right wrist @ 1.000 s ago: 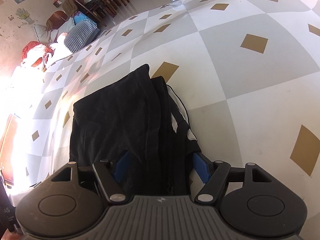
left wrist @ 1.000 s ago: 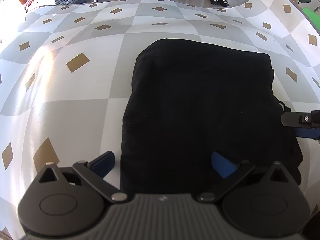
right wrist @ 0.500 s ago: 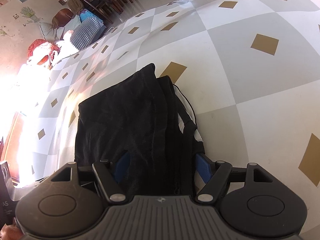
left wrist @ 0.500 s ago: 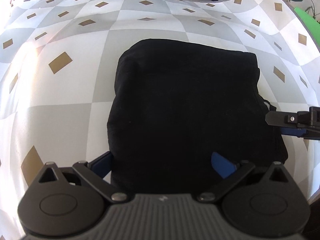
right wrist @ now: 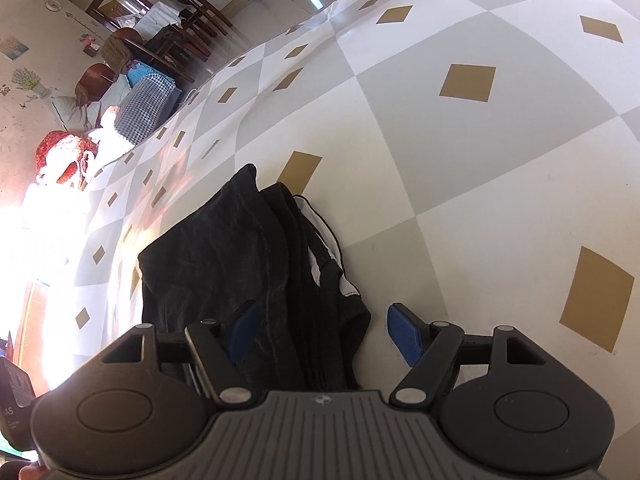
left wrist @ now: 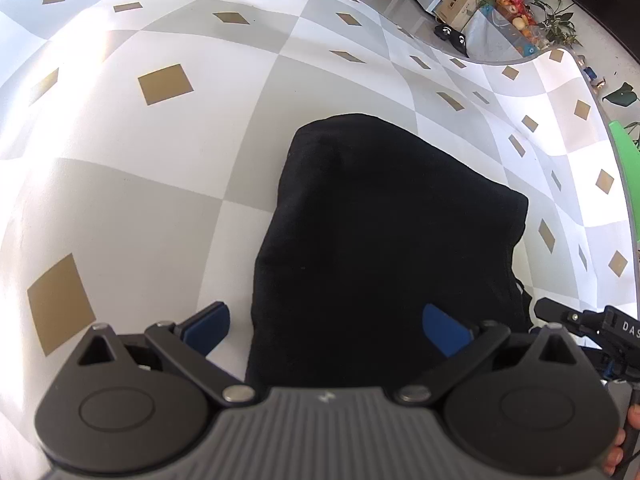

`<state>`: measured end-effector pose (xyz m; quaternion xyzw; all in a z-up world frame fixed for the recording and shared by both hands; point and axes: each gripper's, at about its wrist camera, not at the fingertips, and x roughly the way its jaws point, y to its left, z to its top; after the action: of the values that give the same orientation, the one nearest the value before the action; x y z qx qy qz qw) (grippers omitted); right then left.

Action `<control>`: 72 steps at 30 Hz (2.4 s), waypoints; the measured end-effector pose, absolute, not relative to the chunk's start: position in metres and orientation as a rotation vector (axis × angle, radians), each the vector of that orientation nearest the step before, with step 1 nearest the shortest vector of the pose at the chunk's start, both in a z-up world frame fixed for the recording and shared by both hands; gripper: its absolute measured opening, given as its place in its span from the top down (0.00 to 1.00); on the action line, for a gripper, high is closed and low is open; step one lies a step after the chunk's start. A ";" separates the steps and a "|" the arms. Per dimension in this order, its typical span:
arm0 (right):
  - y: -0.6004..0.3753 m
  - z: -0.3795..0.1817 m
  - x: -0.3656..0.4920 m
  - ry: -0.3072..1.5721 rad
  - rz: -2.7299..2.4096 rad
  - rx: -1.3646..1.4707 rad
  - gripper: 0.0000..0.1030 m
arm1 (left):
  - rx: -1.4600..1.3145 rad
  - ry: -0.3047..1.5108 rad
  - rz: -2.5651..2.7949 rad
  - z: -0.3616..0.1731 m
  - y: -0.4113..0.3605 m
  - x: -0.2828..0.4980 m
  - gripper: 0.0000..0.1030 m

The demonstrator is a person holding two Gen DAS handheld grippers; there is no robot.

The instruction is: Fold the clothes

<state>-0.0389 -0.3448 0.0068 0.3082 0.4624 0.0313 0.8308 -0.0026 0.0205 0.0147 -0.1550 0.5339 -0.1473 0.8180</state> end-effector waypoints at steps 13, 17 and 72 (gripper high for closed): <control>-0.336 0.002 -0.034 0.966 0.102 0.667 0.31 | -0.441 1.139 -0.370 0.006 0.027 0.013 0.00; -0.332 0.001 -0.030 0.959 0.122 0.654 0.31 | -0.432 1.129 -0.380 0.006 0.023 0.017 0.00; -0.283 -0.016 0.002 0.981 0.358 0.613 0.61 | -0.349 1.024 -0.627 0.002 -0.017 0.004 0.13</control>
<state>0.0020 -0.2834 -0.0159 0.2879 0.4612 0.1683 0.8223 0.0044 -0.0168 0.0021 -0.1633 0.4792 -0.2936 0.8108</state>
